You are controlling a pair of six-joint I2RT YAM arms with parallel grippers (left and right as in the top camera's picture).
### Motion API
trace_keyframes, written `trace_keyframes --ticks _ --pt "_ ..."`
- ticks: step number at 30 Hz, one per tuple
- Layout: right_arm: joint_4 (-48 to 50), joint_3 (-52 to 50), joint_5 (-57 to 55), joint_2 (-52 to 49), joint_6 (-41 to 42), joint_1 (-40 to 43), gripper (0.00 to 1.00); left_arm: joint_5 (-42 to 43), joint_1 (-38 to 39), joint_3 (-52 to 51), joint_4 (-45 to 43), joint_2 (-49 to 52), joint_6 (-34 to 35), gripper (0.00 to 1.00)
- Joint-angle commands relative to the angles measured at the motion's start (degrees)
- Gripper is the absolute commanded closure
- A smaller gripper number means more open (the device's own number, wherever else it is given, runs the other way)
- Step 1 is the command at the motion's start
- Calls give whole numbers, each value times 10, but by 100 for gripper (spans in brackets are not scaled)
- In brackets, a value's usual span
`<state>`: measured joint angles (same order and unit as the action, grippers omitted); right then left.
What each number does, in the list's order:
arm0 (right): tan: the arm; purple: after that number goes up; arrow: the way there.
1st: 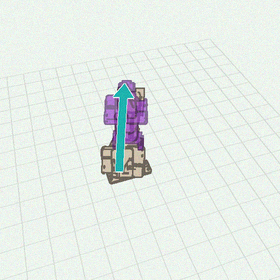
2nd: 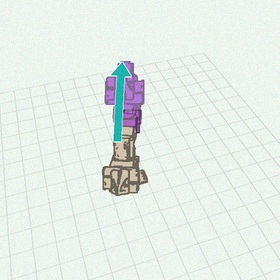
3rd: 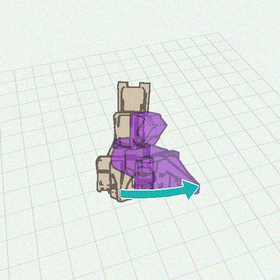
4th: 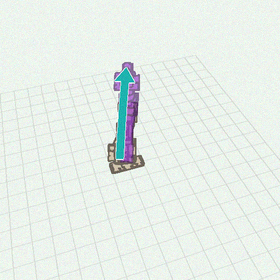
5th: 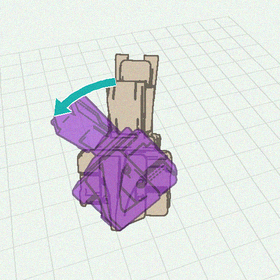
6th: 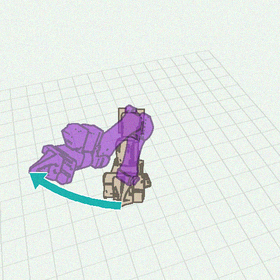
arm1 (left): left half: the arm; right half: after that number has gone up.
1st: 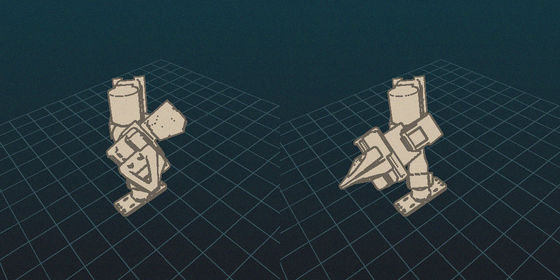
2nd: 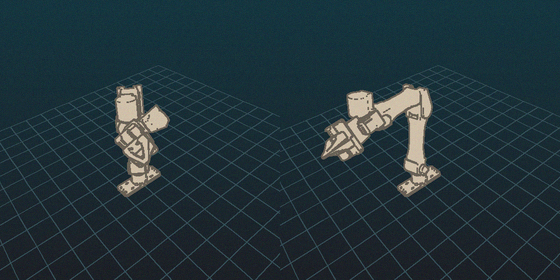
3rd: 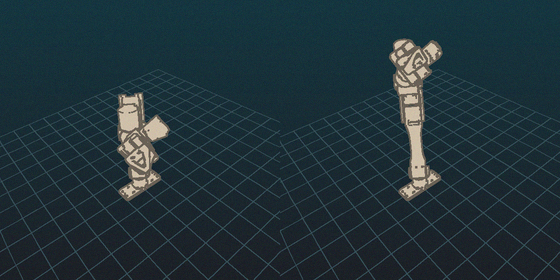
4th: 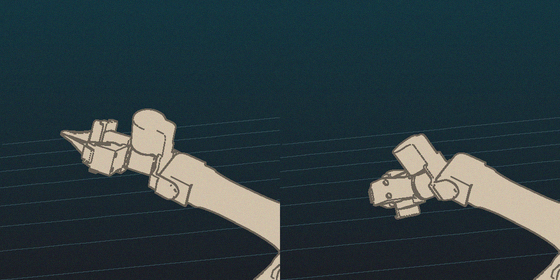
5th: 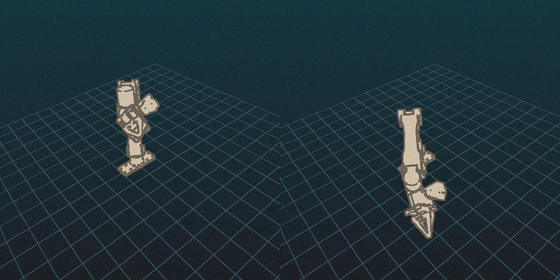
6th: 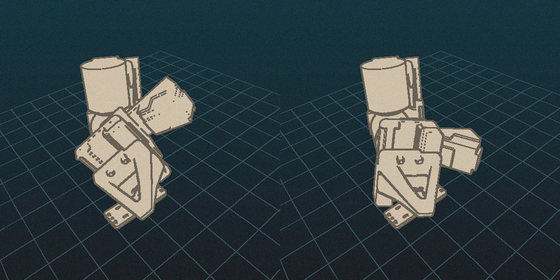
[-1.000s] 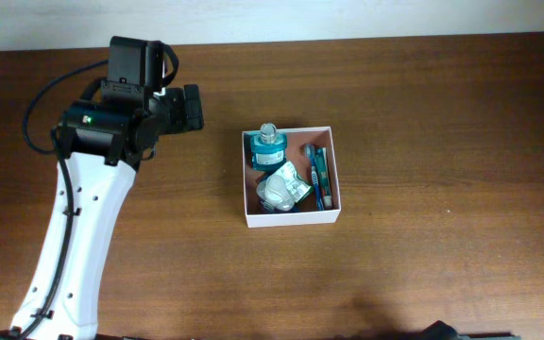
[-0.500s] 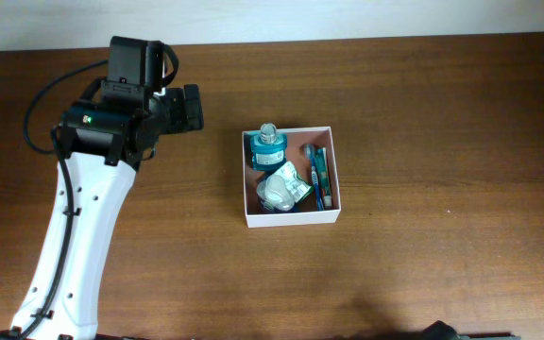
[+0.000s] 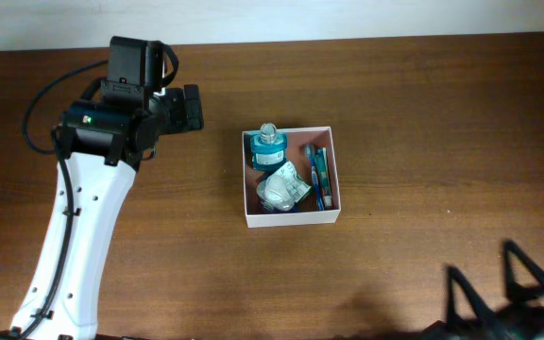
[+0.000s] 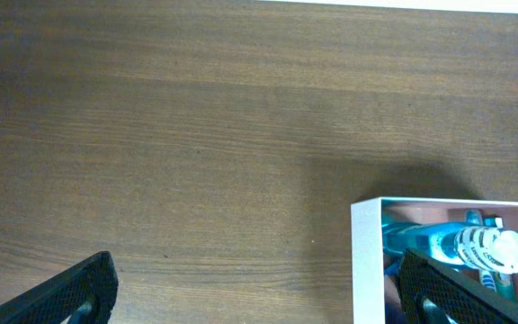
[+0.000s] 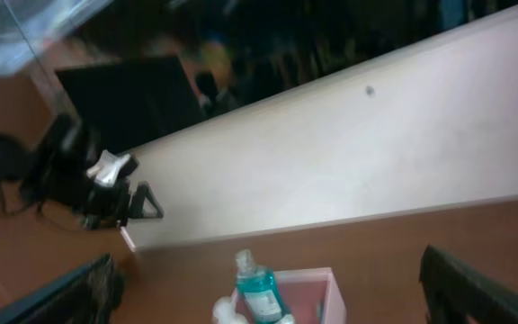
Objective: Pack container
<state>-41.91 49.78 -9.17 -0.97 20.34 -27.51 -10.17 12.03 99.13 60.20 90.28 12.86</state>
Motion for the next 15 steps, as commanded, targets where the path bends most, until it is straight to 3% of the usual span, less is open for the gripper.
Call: trace_keyframes --ticks 1,9,15 --pt "99 -116 -5 7 -4 15 2 -8 -2 8 -1 -3 -9 1" --pt "275 -296 -4 7 -12 76 2 -8 -2 8 -1 -3 -9 1" --pt "338 -357 -3 7 -83 119 2 -8 -2 8 -1 -3 -9 1"
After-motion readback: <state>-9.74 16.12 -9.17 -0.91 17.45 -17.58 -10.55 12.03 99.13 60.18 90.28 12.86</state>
